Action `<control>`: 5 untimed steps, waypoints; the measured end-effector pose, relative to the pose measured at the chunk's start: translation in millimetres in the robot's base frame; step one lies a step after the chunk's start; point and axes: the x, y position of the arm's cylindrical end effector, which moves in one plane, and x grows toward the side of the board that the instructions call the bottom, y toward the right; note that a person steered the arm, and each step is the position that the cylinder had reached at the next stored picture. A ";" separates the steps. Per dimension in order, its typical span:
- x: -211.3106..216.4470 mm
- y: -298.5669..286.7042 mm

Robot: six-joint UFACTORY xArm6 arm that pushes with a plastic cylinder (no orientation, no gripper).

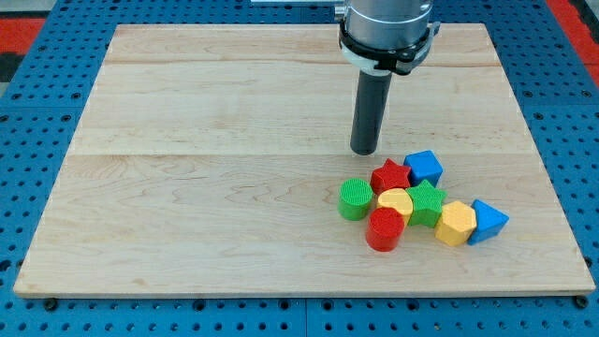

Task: Push the red star towards the top center

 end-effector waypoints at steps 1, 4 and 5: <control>0.0 1.8; 19.2 159.4; 64.2 78.1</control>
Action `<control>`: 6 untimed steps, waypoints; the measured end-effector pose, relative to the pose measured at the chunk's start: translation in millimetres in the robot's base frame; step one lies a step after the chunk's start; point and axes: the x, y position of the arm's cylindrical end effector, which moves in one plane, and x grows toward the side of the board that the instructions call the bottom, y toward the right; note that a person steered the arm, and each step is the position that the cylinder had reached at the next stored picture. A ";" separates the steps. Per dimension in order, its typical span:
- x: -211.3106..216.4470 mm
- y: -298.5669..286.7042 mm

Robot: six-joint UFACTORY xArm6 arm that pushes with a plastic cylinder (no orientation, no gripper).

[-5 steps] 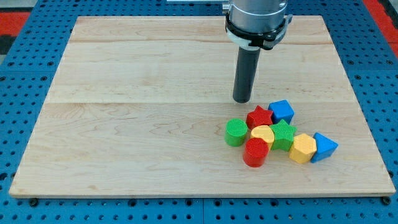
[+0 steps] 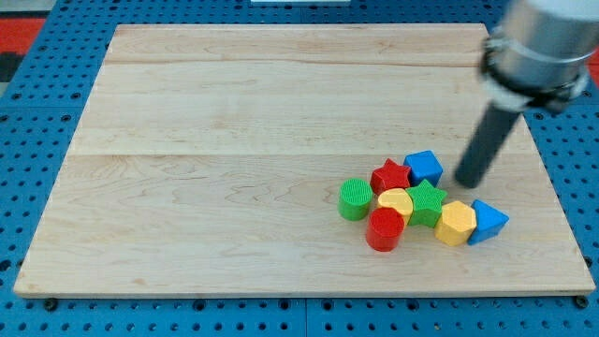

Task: Push the red star towards the top center

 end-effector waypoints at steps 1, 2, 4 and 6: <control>5.4 -64.9; 0.7 -68.2; -123.3 -165.5; -96.9 -202.2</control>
